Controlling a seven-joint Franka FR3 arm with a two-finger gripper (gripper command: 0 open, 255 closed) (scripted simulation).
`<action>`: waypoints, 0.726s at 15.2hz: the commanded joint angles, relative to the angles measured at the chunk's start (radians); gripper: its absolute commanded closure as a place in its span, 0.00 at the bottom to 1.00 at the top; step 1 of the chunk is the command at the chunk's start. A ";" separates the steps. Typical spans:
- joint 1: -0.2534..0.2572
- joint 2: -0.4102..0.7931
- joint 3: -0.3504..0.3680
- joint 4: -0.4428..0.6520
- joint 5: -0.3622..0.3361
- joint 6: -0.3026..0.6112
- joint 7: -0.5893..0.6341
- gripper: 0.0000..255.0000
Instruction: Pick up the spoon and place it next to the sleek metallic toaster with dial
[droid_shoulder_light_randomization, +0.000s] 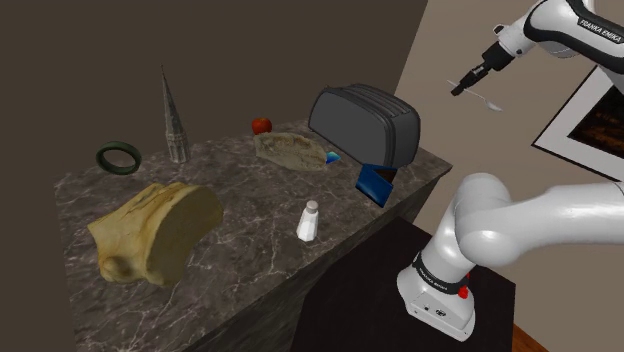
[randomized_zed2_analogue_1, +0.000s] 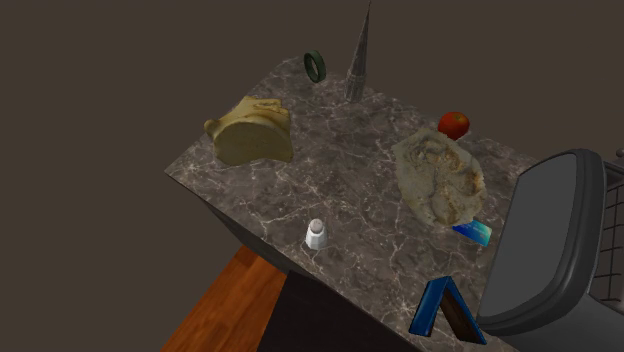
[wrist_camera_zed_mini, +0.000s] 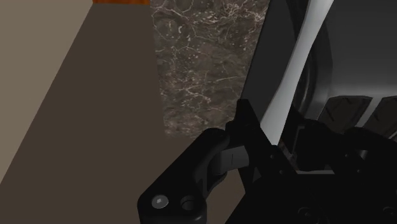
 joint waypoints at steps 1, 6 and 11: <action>-0.006 -0.008 -0.010 -0.023 -0.010 0.018 -0.001 1.00; -0.022 -0.029 -0.038 -0.088 -0.037 0.068 -0.002 1.00; -0.035 -0.046 -0.071 -0.148 -0.065 0.118 -0.003 1.00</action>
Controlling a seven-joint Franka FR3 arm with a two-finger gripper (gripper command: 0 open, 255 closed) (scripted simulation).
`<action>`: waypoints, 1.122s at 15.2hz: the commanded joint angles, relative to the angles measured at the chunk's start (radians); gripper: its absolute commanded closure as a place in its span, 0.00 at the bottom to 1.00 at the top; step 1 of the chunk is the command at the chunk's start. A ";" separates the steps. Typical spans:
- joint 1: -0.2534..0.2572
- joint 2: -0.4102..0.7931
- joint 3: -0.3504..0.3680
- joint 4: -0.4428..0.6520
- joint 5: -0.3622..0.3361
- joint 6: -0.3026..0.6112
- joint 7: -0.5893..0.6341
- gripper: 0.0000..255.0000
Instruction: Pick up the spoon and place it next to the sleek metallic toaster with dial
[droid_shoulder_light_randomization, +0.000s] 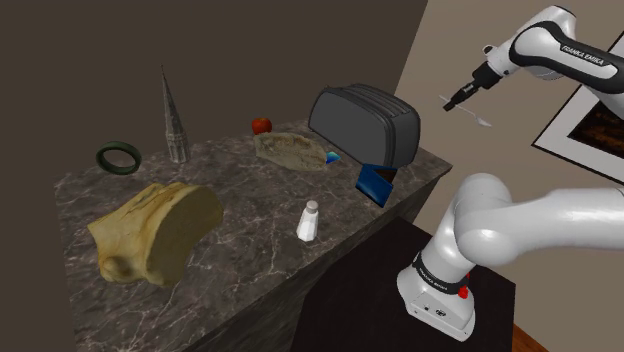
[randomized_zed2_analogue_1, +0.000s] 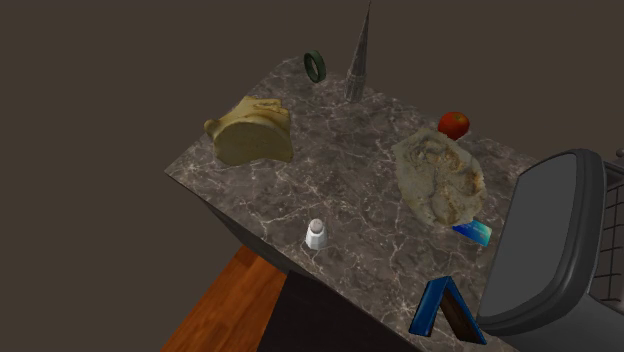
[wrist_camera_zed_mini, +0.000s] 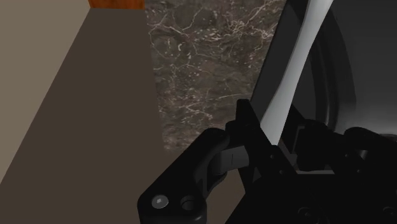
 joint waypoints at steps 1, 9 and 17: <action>-0.005 -0.007 -0.016 -0.024 -0.013 0.021 -0.002 1.00; -0.020 -0.025 -0.079 -0.108 -0.063 0.102 -0.005 1.00; -0.027 -0.033 -0.154 -0.180 -0.118 0.185 -0.008 1.00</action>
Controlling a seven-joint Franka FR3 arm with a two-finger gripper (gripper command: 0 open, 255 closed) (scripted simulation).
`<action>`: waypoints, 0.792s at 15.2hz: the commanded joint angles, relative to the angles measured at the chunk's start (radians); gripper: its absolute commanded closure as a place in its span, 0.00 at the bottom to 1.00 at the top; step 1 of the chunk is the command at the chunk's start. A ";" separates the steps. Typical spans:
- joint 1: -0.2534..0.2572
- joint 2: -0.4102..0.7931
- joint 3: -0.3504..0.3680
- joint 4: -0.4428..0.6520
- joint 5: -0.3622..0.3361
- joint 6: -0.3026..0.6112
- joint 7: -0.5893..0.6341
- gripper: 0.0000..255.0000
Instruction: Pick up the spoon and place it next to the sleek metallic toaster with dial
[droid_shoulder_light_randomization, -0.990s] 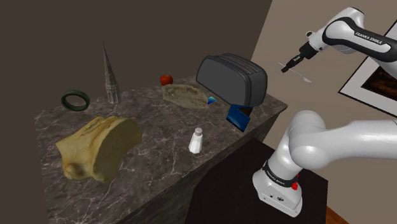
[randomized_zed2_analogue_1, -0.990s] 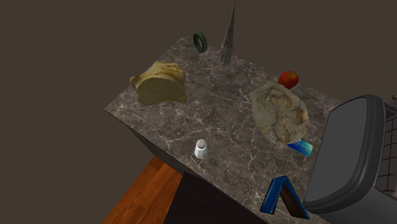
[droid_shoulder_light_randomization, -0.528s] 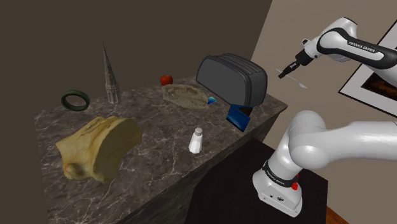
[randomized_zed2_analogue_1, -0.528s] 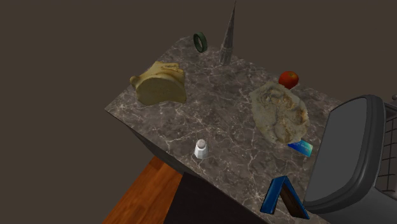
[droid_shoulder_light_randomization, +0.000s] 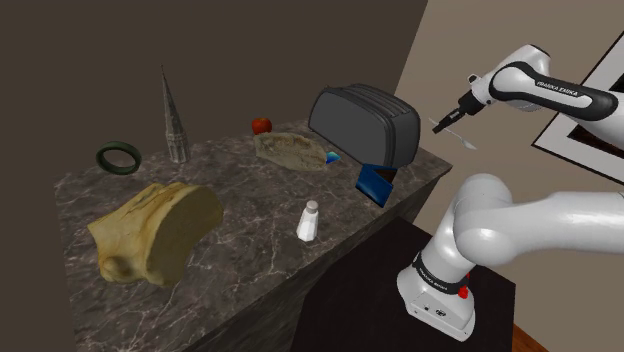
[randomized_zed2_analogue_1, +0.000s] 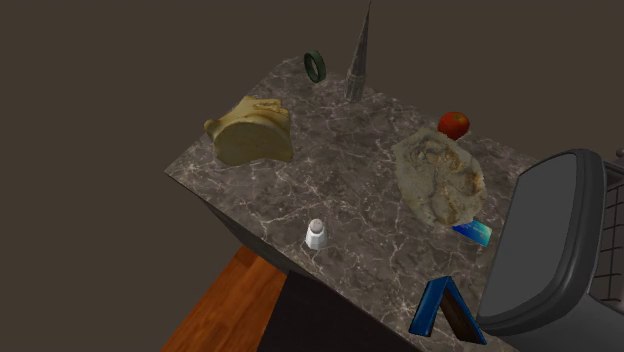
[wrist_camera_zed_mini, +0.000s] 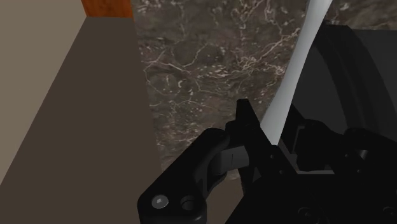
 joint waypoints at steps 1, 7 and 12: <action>0.000 -0.001 -0.020 -0.017 -0.015 0.022 0.000 1.00; 0.003 0.000 -0.085 -0.061 -0.060 0.086 -0.001 1.00; 0.011 0.004 -0.145 -0.091 -0.100 0.140 -0.002 1.00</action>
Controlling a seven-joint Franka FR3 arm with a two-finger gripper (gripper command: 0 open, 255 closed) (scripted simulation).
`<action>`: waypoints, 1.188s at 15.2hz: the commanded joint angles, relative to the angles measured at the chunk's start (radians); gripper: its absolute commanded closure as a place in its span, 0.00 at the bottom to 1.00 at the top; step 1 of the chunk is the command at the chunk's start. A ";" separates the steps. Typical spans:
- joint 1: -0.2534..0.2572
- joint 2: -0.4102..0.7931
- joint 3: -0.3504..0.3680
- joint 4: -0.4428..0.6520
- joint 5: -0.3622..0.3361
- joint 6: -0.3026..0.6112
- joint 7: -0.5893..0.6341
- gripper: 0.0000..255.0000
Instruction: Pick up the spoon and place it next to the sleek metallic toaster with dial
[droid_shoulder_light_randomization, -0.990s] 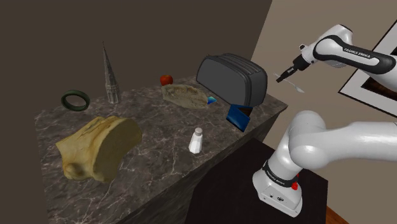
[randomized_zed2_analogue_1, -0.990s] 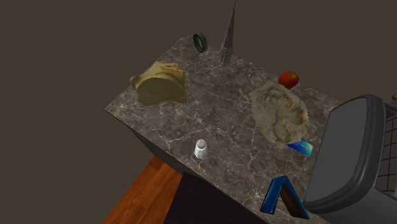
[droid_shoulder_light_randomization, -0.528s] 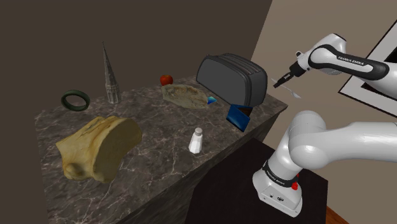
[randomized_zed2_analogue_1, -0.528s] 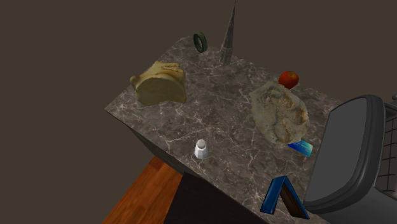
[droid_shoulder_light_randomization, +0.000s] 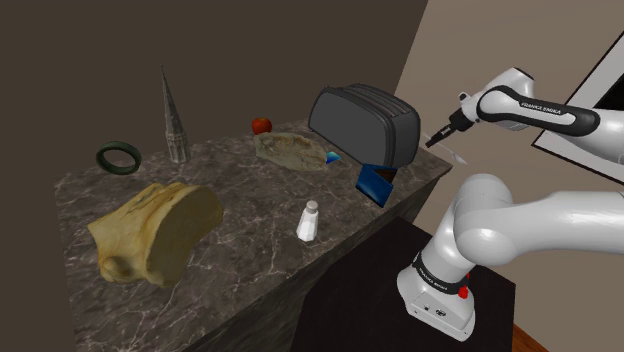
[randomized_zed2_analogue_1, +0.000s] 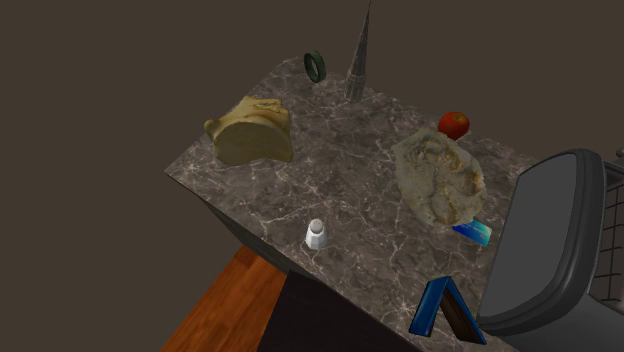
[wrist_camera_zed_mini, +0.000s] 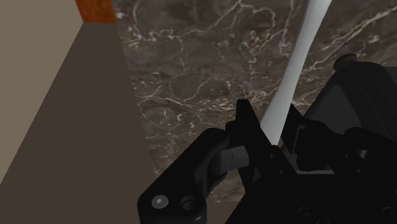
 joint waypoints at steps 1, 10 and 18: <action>0.006 0.003 -0.027 -0.011 -0.018 0.024 0.001 1.00; 0.040 0.016 -0.155 -0.050 -0.100 0.128 0.003 1.00; 0.040 0.016 -0.155 -0.050 -0.100 0.128 0.004 1.00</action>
